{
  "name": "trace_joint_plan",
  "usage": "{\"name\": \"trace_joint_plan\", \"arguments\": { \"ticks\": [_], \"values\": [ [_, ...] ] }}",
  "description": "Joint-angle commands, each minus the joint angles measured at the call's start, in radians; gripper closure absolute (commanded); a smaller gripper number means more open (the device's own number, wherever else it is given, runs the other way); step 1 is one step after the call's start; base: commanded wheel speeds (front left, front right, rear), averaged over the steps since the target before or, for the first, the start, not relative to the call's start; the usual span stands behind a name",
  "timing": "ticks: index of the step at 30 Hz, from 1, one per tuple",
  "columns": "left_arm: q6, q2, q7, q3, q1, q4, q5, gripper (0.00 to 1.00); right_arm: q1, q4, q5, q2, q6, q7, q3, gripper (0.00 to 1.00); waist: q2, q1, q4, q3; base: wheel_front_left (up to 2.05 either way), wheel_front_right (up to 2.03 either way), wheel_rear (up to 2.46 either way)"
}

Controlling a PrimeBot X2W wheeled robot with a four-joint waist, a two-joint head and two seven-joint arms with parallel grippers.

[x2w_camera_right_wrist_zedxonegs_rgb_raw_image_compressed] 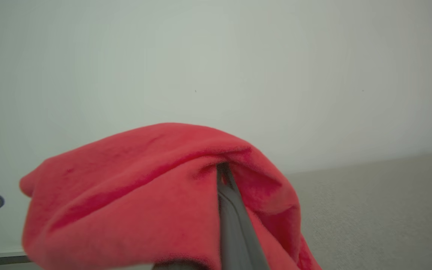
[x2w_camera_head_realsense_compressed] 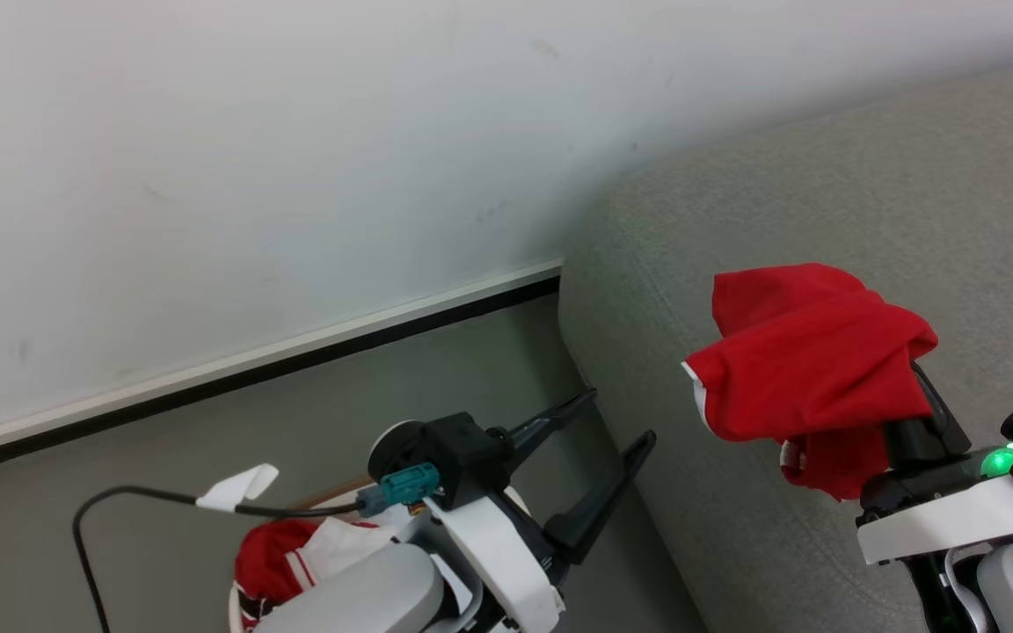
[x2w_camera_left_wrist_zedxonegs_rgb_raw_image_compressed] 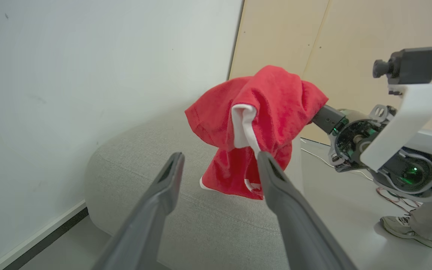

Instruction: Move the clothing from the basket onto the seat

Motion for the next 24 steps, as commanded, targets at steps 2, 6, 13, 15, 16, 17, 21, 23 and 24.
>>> {"name": "trace_joint_plan", "arguments": {
  "ticks": [2,6,13,15,16,17,21,23,24],
  "values": [
    [0.002,0.009,-0.008,0.004,-0.003,0.006,0.027,0.0,0.027,-0.017,-0.012,0.007,-0.002,0.0,-0.012,1.0,-0.0001,-0.0001,-0.056,0.031,0.0,0.0,0.0],
    [-0.004,0.008,-0.011,0.002,-0.004,0.014,0.043,0.0,0.05,-0.034,-0.021,0.016,-0.002,0.0,-0.033,1.0,-0.0001,-0.0001,-0.08,0.05,0.0,0.0,0.0],
    [-0.014,0.005,-0.015,0.007,-0.01,0.021,0.058,0.0,0.054,-0.048,-0.034,0.025,-0.002,0.0,-0.054,1.0,-0.0001,-0.0001,-0.089,0.084,0.0,0.0,0.0],
    [-0.016,0.004,-0.015,0.007,-0.016,0.019,0.062,0.0,0.038,-0.046,-0.035,0.025,-0.002,0.0,-0.057,1.0,-0.0001,-0.0001,-0.084,0.096,0.0,0.0,0.0],
    [-0.016,0.004,-0.015,0.008,-0.02,0.018,0.063,0.0,0.027,-0.045,-0.036,0.024,-0.002,0.0,-0.058,1.0,-0.0001,-0.0001,-0.082,0.105,0.0,0.0,0.0],
    [-0.015,0.005,-0.015,0.008,-0.024,0.017,0.066,0.0,0.014,-0.044,-0.035,0.023,-0.002,0.0,-0.06,1.0,-0.0001,-0.0001,-0.079,0.113,0.0,0.0,0.0],
    [-0.015,0.017,0.001,0.008,-0.053,0.003,0.079,0.0,-0.049,-0.043,-0.041,0.003,-0.002,0.0,-0.071,1.0,-0.0001,-0.0001,-0.059,0.172,0.0,0.0,0.0],
    [-0.015,0.025,0.018,0.009,-0.074,-0.011,0.09,0.0,-0.098,-0.038,-0.038,-0.01,-0.002,0.0,-0.082,1.0,-0.0001,-0.0001,-0.044,0.221,0.0,0.0,0.0],
    [-0.015,0.03,0.025,0.01,-0.087,-0.02,0.091,0.0,-0.125,-0.033,-0.037,-0.016,-0.002,0.0,-0.087,1.0,-0.0001,-0.0001,-0.034,0.248,0.0,0.0,0.0]
  ]
}}
